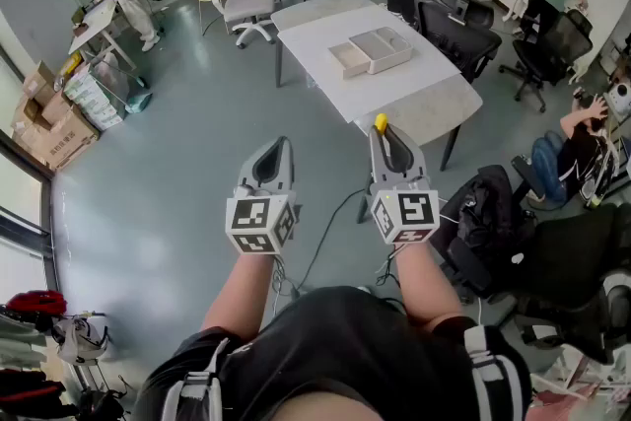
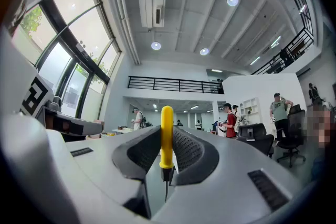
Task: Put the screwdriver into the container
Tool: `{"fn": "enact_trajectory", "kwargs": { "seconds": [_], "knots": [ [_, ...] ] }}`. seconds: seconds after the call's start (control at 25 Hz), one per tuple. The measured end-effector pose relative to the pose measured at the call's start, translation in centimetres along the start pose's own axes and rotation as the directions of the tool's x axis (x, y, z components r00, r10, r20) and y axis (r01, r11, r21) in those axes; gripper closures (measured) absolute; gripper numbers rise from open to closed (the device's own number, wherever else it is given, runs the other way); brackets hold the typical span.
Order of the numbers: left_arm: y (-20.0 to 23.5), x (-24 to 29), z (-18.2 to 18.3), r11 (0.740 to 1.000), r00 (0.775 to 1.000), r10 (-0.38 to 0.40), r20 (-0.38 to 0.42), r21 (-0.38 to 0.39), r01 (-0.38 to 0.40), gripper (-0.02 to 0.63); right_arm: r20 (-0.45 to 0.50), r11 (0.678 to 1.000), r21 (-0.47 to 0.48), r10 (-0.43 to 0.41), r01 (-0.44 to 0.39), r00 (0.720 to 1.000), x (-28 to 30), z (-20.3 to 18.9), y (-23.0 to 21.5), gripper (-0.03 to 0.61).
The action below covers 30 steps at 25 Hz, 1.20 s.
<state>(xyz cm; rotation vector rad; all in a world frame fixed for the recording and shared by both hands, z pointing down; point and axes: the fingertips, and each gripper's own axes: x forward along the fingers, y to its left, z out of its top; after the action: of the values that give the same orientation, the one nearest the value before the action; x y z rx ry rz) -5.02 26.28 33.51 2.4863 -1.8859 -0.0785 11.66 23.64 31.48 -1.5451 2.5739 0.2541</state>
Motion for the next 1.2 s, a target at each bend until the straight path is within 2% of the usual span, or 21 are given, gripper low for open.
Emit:
{"fn": "enact_trajectory", "kwargs": {
  "seconds": [0.52,0.84,1.2],
  "knots": [
    [1.2,-0.6,-0.8,0.998,0.998,-0.059,0.002,0.012,0.059,0.607,0.007,0.999,0.016,-0.029,0.028,1.0,0.0,-0.6,2.3,0.512],
    [2.2,-1.4,-0.8,0.991,0.991,-0.131,0.012,0.027,0.131,0.607,0.017,0.999,0.001,-0.048,0.048,0.999,0.7,-0.7,5.8,0.512],
    [4.3,-0.6,-1.3,0.993,0.993,-0.113,0.021,0.018,0.113,0.607,0.019,0.999,-0.011,-0.043,0.044,0.999,3.0,-1.1,5.6,0.512]
  ]
}}
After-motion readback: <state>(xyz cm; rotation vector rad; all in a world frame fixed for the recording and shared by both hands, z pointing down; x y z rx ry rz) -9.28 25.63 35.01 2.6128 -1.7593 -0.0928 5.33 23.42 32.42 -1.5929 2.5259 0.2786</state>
